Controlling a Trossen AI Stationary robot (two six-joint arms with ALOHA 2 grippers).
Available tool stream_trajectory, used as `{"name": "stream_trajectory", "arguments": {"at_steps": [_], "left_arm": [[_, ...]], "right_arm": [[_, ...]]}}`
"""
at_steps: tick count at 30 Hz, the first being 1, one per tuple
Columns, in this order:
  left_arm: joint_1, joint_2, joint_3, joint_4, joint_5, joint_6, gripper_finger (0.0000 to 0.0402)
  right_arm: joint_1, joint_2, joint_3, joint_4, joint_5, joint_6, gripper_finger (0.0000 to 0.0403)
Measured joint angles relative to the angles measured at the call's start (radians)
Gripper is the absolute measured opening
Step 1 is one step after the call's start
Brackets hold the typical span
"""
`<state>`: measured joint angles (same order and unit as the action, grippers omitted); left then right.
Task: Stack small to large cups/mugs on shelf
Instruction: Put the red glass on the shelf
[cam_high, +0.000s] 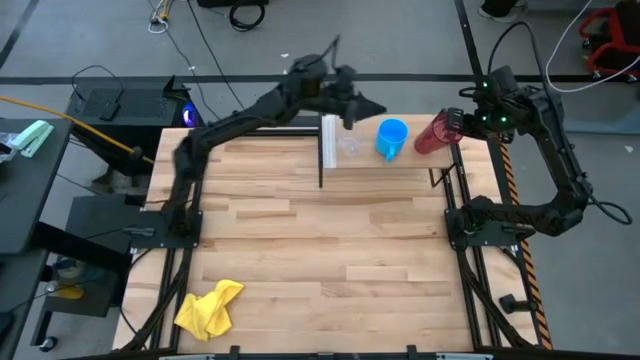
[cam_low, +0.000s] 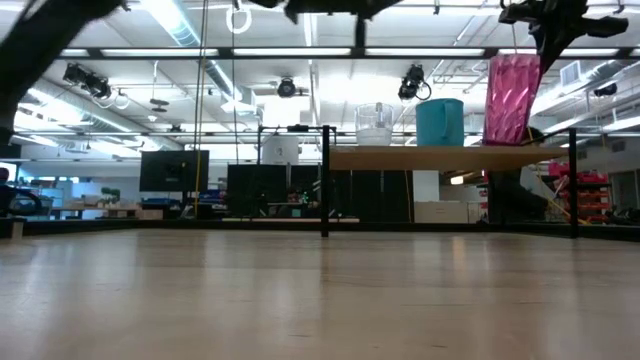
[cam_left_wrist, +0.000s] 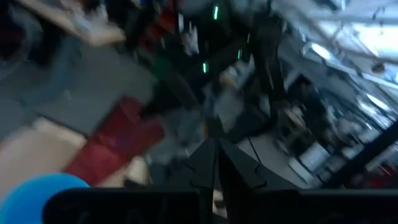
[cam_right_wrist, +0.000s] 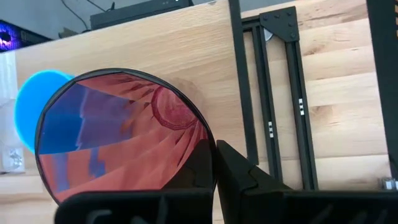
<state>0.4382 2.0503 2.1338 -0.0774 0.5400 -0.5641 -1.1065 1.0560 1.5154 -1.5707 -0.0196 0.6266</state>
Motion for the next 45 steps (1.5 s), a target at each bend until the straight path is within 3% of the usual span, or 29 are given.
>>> {"name": "stream_trajectory", "arguments": {"at_steps": [4,9,45], "left_arm": [[-0.005,0.161,0.227,-0.137,0.015,0.040,0.0028],[-0.003,0.198,0.117,0.025,0.022,-0.065,0.0030],[-0.087,0.243,0.120,0.026,-0.007,0.033,0.0028]], "right_arm": [[0.008,0.002,0.000,0.000,0.025,-0.009,0.0005],[0.007,0.013,0.000,0.004,0.068,-0.050,0.0005],[0.010,0.031,0.001,-0.001,0.024,-0.080,0.0011]]}}
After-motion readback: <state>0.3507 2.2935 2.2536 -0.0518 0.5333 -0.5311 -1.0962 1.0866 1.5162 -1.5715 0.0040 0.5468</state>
